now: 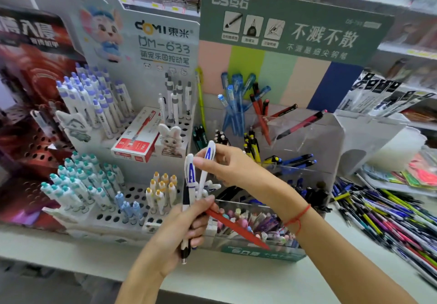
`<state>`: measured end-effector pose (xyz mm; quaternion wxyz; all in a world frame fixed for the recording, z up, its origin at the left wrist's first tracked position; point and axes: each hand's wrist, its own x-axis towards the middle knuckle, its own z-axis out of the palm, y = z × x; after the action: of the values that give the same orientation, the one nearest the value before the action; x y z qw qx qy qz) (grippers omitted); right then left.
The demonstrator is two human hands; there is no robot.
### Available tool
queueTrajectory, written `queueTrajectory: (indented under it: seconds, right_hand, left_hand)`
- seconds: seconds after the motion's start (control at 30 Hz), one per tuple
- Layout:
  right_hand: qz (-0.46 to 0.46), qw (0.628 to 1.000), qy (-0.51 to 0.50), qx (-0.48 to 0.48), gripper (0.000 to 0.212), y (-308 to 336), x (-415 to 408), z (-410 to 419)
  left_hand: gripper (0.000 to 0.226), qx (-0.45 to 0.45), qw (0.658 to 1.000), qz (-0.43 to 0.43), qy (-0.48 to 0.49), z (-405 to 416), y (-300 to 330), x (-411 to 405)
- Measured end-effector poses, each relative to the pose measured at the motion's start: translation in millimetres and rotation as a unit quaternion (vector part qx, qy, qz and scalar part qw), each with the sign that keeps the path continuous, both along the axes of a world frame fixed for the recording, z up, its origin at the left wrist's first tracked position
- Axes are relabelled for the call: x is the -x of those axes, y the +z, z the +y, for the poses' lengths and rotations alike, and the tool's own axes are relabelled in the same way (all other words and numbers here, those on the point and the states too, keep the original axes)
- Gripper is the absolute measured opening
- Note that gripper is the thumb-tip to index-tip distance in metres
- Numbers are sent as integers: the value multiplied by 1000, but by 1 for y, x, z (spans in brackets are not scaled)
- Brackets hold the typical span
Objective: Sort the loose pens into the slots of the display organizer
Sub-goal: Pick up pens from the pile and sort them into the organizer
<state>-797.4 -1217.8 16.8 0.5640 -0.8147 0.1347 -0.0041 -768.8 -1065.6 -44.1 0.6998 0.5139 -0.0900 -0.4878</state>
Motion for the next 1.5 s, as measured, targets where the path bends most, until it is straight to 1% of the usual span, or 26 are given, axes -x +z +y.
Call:
queueTrajectory:
  seconds: [0.03, 0.1, 0.17, 0.23, 0.27, 0.37, 0.47, 0.6, 0.7, 0.87, 1.03, 1.07, 1.1, 1.17, 1.2, 1.23, 1.27, 1.33, 1.43, 1.5]
  right_hand:
    - [-8, 1000, -6, -16, 25, -2, 5, -3]
    - [-6, 999, -10, -51, 26, -7, 14, -10]
    - [-14, 997, 3, -75, 23, -11, 24, -17]
    - [-30, 996, 16, -81, 21, -12, 34, -22]
    - [-35, 997, 11, -69, 23, -12, 40, -25]
    - [-58, 997, -47, -20, 32, -15, 53, -35]
    - [-72, 986, -139, -48, 35, -21, 64, -45]
    - [-107, 969, -218, -35, 37, -29, 81, -52]
    - [-144, 950, -276, -38, 36, -29, 90, -54]
    - [-184, 916, -355, -37, 34, -29, 95, -54]
    - [-184, 903, -388, -29, 37, -33, 96, -55]
    - [-183, 891, -413, -37, 37, -31, 97, -60]
    - [-187, 873, -448, -54, 37, -27, 99, -69]
    - [-227, 825, -512, -76, 37, -13, 109, -92]
    - [-246, 808, -532, -51, 36, -7, 116, -101]
    - [-255, 801, -542, -4, 36, -4, 123, -108]
    - [-262, 800, -539, 47, 35, -3, 129, -110]
    - [-265, 807, -510, 134, 30, -11, 132, -105]
    - [-265, 809, -457, 256, 23, -34, 123, -91]
    - [-231, 812, -425, 325, 26, -53, 115, -90]
  left_hand:
    - [23, -5, 1000, -6, -27, -3, 1, 2]
    - [21, -8, 996, -15, -84, -10, 5, 7]
    - [21, -5, 991, -16, -132, -17, 6, 12]
    - [23, -12, 987, -8, -162, -24, 5, 16]
    - [27, -16, 984, -7, -176, -28, 3, 17]
    - [30, -11, 982, 0, -191, -37, 2, 21]
    - [22, 2, 981, 7, -193, -49, 7, 27]
    - [29, 0, 974, -36, -223, -64, 12, 33]
    - [23, -8, 967, -73, -246, -72, 17, 34]
    - [22, -9, 961, -85, -262, -82, 21, 36]
    - [32, -12, 962, -74, -264, -85, 20, 35]
    - [33, -15, 961, -81, -264, -84, 18, 34]
    - [34, -21, 961, -89, -260, -80, 16, 32]
    - [34, -48, 970, -88, -222, -69, 11, 27]
    - [32, -62, 979, -75, -181, -64, 6, 24]
    - [30, -72, 987, -56, -132, -59, 0, 21]
    - [28, -76, 993, -41, -81, -56, -6, 19]
    - [26, -80, 996, -51, -5, -54, -15, 16]
    - [24, -79, 993, -68, 57, -54, -21, 15]
    - [23, -79, 992, -70, 71, -53, -19, 14]
